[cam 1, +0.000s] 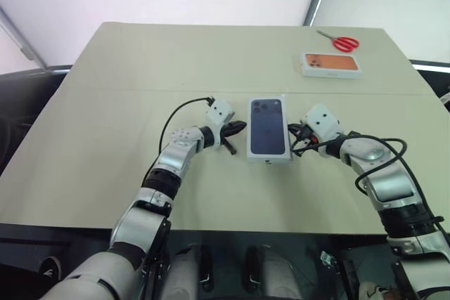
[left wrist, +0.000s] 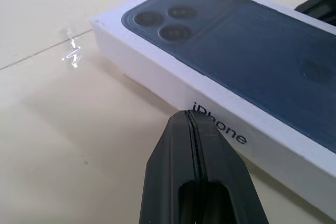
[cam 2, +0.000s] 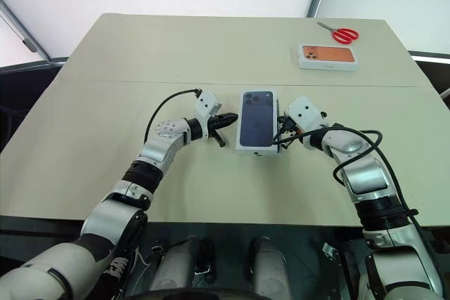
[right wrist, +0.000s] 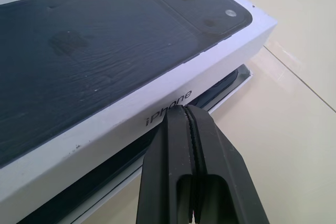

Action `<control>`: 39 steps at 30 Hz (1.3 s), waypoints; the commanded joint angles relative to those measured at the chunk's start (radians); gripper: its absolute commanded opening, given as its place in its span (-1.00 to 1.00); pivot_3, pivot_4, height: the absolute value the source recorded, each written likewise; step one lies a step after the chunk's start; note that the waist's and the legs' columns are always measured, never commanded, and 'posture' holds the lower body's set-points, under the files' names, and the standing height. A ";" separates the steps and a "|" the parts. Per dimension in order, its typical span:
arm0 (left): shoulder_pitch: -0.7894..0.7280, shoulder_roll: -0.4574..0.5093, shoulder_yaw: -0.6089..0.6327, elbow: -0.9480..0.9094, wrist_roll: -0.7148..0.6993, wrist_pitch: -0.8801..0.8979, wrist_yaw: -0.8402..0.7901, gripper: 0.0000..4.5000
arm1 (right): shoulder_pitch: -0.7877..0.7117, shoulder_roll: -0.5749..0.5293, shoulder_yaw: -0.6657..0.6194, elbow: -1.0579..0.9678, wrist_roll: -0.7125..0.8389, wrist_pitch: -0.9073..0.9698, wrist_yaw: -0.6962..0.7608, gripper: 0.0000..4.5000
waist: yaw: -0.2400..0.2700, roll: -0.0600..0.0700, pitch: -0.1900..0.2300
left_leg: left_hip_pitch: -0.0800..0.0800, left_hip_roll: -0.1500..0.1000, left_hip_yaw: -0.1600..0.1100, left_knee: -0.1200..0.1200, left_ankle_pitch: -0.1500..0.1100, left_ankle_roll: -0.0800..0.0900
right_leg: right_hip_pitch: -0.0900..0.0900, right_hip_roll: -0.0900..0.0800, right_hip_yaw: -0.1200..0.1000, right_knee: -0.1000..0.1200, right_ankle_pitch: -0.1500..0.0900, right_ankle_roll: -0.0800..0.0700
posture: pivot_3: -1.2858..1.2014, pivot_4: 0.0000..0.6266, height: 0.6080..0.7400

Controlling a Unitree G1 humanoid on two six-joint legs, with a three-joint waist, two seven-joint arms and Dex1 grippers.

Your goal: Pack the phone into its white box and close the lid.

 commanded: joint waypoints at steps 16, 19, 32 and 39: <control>-0.038 -0.042 -0.008 0.017 0.026 -0.037 -0.011 -1.00 | -0.009 0.000 -0.017 0.047 -0.072 -0.023 -0.001 -0.98 | 0.002 0.000 0.000 | -0.002 0.001 -0.001 0.008 -0.003 0.004 | 0.001 0.000 -0.001 0.002 0.000 0.000 | 0.03 -0.52 0.96; -0.032 -0.040 0.004 0.004 0.013 -0.018 -0.013 -1.00 | -0.033 0.005 -0.036 0.062 -0.074 -0.017 -0.011 -0.98 | 0.001 0.000 0.000 | -0.002 0.001 -0.001 0.008 -0.003 0.004 | 0.001 0.000 -0.001 0.002 0.000 0.000 | 0.03 -0.52 0.96; -0.024 -0.095 0.020 -0.079 -0.020 0.043 0.003 -1.00 | -0.052 0.015 -0.040 0.046 -0.053 -0.022 0.031 -0.98 | 0.002 0.000 0.000 | -0.002 0.001 -0.001 0.009 -0.003 0.004 | 0.002 0.000 -0.001 0.002 0.000 0.000 | 0.03 -0.52 0.96; -0.011 -0.094 0.029 -0.127 -0.039 0.098 -0.006 -1.00 | -0.047 0.015 -0.039 0.052 -0.066 -0.020 0.030 -0.98 | 0.000 0.000 0.000 | -0.002 0.001 -0.001 0.009 -0.003 0.004 | 0.002 0.000 -0.001 0.002 0.000 0.000 | 0.03 -0.52 0.96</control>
